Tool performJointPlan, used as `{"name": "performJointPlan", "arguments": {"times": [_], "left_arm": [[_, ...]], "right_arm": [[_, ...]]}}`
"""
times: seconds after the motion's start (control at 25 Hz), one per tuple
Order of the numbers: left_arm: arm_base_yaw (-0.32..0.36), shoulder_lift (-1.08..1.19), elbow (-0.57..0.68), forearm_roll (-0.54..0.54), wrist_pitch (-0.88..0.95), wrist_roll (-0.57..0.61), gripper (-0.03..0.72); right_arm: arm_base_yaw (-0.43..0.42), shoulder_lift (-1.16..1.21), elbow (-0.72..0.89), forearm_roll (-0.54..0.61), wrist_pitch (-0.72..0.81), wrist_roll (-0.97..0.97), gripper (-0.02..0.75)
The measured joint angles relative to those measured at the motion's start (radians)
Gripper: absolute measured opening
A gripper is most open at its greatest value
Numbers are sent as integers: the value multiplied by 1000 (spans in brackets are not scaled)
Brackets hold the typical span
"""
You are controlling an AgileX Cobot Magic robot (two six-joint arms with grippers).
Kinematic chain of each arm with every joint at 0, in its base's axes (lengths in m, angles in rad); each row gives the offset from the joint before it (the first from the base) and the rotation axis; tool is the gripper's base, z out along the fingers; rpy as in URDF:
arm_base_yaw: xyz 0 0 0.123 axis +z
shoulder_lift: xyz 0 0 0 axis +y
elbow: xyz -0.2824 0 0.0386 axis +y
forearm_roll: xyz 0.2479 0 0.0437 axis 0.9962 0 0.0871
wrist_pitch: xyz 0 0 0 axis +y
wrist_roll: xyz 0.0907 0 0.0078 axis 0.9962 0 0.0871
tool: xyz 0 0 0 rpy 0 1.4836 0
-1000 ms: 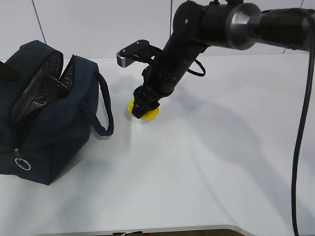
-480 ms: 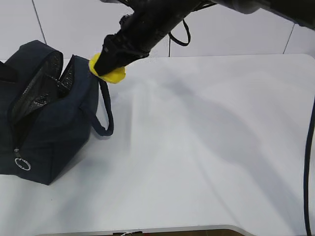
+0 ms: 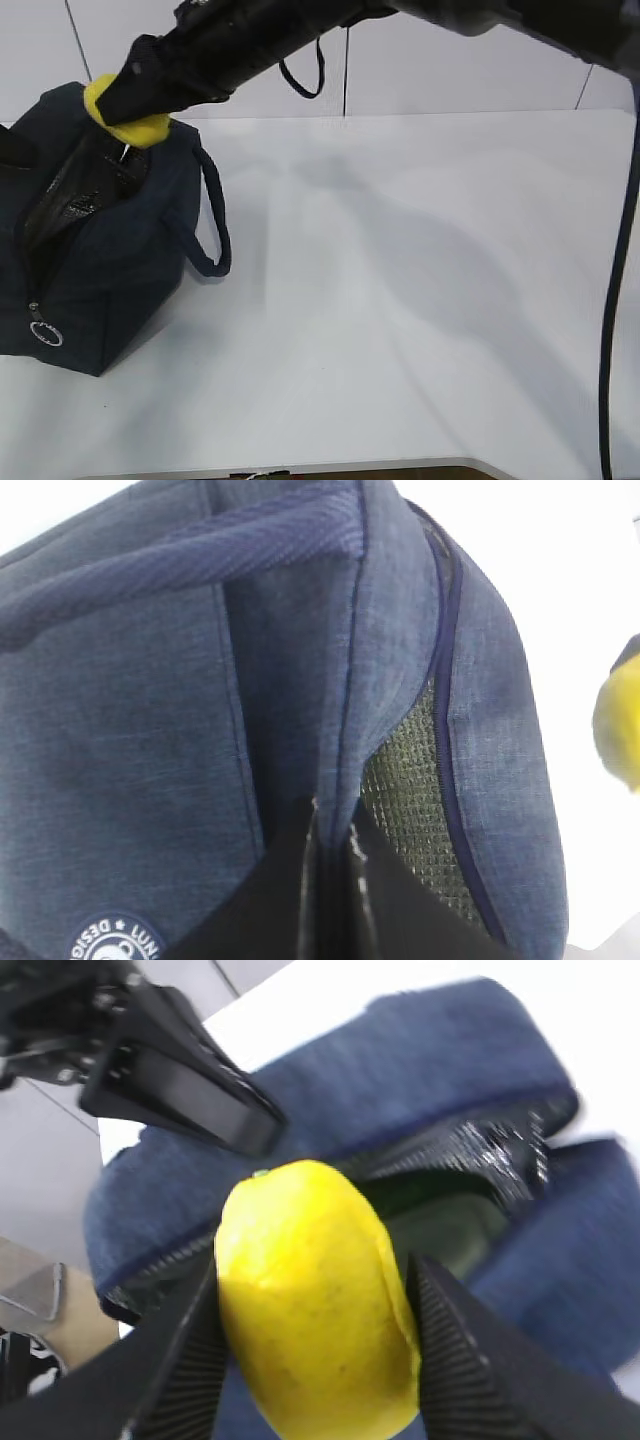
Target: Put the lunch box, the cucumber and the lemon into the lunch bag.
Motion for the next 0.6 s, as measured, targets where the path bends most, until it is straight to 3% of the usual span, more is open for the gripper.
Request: {"name": "performJointPlan", "arguments": {"times": [0.28,0.6], "left_arm": [[0,0,0,-3,11,0,-17],[0,0,0,-4,19,2,-17]], "right_arm": [[57,35,-1,0,-58,-42,407],[64,68,-1,-50,-103,-52,435]]}}
